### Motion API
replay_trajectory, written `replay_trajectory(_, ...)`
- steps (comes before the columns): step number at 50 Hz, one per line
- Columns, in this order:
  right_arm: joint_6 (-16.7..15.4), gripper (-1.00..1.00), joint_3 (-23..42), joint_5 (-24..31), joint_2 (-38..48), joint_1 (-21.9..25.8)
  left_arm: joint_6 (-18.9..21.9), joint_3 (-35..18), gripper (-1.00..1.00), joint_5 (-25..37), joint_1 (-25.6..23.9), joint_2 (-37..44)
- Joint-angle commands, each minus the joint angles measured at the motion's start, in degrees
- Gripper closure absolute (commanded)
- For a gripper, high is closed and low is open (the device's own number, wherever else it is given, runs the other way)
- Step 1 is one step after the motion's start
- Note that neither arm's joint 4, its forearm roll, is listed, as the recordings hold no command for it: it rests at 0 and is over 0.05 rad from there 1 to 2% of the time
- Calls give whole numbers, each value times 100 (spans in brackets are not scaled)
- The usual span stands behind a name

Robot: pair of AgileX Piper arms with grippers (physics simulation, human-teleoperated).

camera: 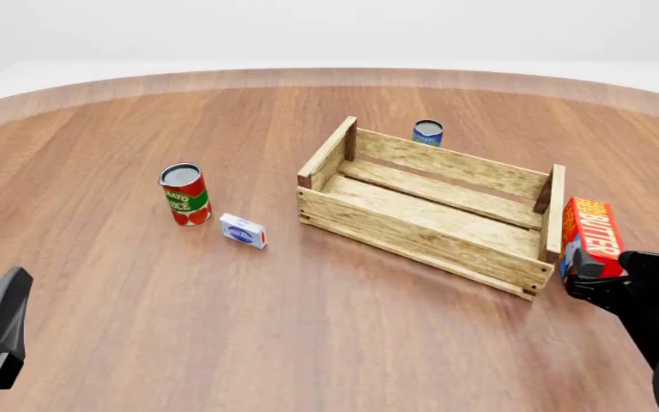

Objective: Pick up the butter and put it in the tray.

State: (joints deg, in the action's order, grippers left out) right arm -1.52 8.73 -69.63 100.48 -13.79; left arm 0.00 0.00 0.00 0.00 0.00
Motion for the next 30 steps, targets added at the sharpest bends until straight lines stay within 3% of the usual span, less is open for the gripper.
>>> replay_trajectory(1, -1, -100, 86, -17, 161, 5, 0, 0, -100, 0, 0, 0)
replay_trajectory(30, -29, -100, 245, -17, 412, -44, 0, 0, -100, 0, 0, 0)
